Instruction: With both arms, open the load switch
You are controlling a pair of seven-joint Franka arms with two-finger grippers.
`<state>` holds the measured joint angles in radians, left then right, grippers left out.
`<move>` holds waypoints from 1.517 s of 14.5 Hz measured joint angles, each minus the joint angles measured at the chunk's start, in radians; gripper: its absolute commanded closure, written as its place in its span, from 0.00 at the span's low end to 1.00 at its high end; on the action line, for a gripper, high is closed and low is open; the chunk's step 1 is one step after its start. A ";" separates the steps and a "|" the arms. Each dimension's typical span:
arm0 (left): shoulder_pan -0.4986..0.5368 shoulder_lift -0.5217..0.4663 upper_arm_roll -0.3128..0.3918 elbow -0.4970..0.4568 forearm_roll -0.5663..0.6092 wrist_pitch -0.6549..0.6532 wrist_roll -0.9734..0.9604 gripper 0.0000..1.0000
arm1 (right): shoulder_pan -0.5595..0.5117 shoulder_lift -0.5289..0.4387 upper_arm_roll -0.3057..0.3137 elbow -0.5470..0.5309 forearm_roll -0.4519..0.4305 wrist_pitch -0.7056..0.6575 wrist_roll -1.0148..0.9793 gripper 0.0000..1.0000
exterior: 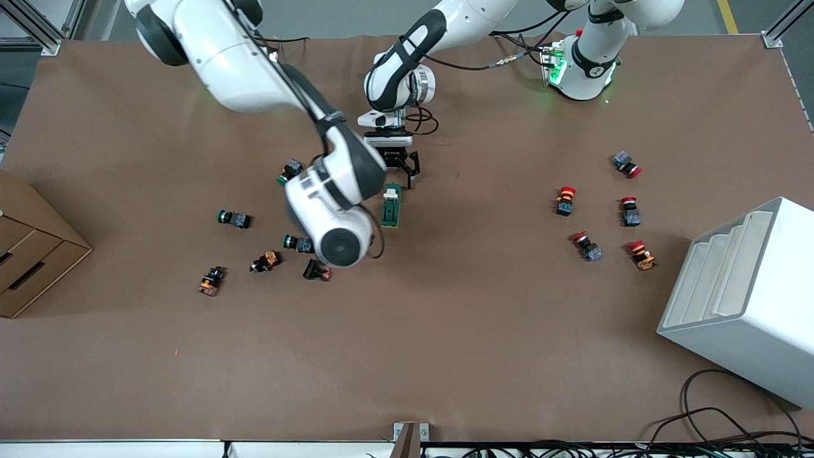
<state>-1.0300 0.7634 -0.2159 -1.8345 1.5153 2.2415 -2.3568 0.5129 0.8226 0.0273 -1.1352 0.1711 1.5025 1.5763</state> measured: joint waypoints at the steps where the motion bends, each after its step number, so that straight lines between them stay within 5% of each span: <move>1: 0.001 0.000 0.000 0.001 0.000 0.000 0.001 0.01 | -0.031 -0.022 -0.002 0.005 -0.025 0.000 -0.102 0.00; 6: 0.008 -0.021 0.002 0.010 -0.021 0.000 0.017 0.01 | -0.216 -0.138 -0.007 0.011 -0.095 -0.003 -0.648 0.00; 13: 0.065 -0.121 0.005 0.089 -0.296 0.000 0.272 0.01 | -0.427 -0.299 -0.010 -0.040 -0.152 -0.027 -1.325 0.00; 18: 0.226 -0.254 0.013 0.120 -0.576 -0.001 0.532 0.00 | -0.534 -0.396 -0.010 -0.069 -0.200 -0.081 -1.486 0.00; 22: 0.442 -0.337 0.017 0.264 -0.891 -0.122 0.928 0.00 | -0.535 -0.418 -0.003 -0.046 -0.215 -0.143 -1.487 0.00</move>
<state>-0.5881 0.4261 -0.1989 -1.5710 0.6244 2.1191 -1.4288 -0.0220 0.4043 0.0240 -1.1812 -0.0437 1.3596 0.0891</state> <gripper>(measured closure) 0.000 0.000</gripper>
